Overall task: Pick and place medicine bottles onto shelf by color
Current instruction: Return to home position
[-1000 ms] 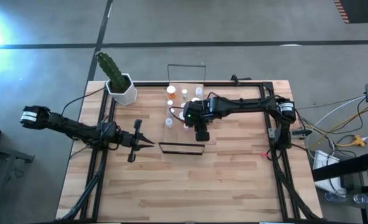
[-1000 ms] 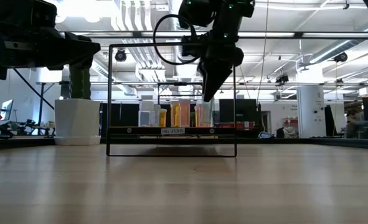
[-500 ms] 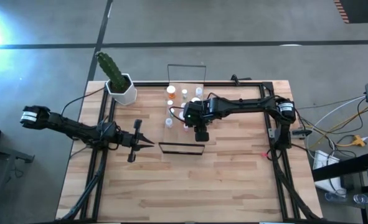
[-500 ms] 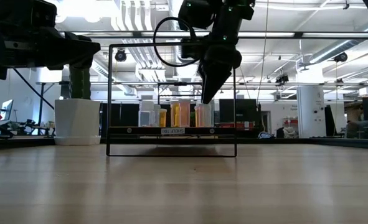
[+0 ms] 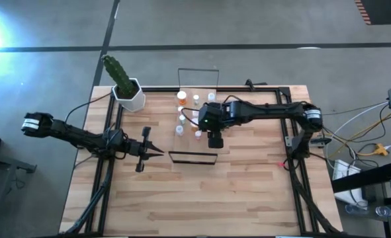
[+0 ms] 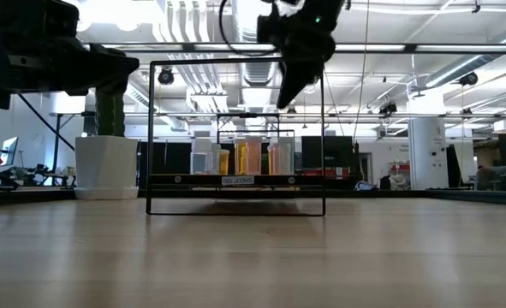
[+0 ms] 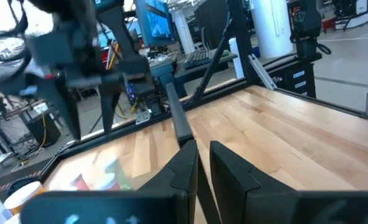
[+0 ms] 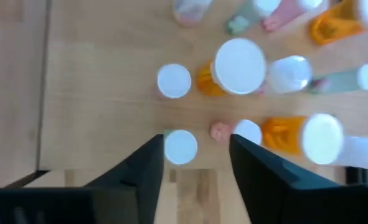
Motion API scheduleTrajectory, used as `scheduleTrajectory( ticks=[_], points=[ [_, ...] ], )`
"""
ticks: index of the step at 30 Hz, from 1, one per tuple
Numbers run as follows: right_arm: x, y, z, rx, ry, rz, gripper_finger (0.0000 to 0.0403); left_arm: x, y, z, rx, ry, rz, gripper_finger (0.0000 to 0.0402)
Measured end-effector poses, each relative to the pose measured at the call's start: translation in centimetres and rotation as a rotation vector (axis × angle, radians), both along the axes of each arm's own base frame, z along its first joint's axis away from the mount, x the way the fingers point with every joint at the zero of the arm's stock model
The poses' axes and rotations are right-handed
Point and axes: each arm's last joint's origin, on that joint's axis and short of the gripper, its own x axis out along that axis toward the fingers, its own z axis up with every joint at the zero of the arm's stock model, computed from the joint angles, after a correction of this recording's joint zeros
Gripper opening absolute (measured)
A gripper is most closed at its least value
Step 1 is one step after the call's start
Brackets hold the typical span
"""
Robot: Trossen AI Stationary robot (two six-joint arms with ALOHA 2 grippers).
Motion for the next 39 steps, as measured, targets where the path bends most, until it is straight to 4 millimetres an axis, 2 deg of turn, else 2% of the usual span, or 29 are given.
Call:
scheduleTrajectory(
  ticks=[4, 7, 10, 20, 30, 36, 39],
  points=[
    [-1.9, 0.3, 1.5, -0.024, -0.152, 0.016, 0.0118, -0.2, 0.3, -0.3, 0.000, 0.006, 0.019, 0.0024],
    [-4.2, 0.4, 1.0, -0.049, -0.267, 0.030, 0.0060, -0.5, 0.6, -0.4, -0.002, 0.001, 0.036, 0.0024],
    [-6.7, 0.7, -0.6, -0.076, -0.372, 0.053, 0.0018, -0.6, 0.8, -0.3, -0.008, -0.006, 0.032, 0.0024],
    [-14.6, 1.8, -4.4, -0.111, -0.856, 0.154, 0.0012, -1.4, 1.4, -0.2, -0.048, 0.026, 0.041, 0.0024],
    [-21.3, 2.5, -7.0, -0.173, -1.075, 0.161, 0.0012, -2.8, 2.0, -0.2, -0.075, 0.069, 0.049, 0.0024],
    [-23.9, 2.7, -8.7, -0.204, -1.172, 0.157, 0.0012, -3.9, 2.4, 0.1, -0.100, 0.039, 0.085, 0.0024],
    [-25.3, 2.9, -8.8, -0.215, -1.264, 0.151, 0.0012, -4.5, 2.6, 0.3, -0.120, 0.024, 0.112, 0.0024]
  ],
)
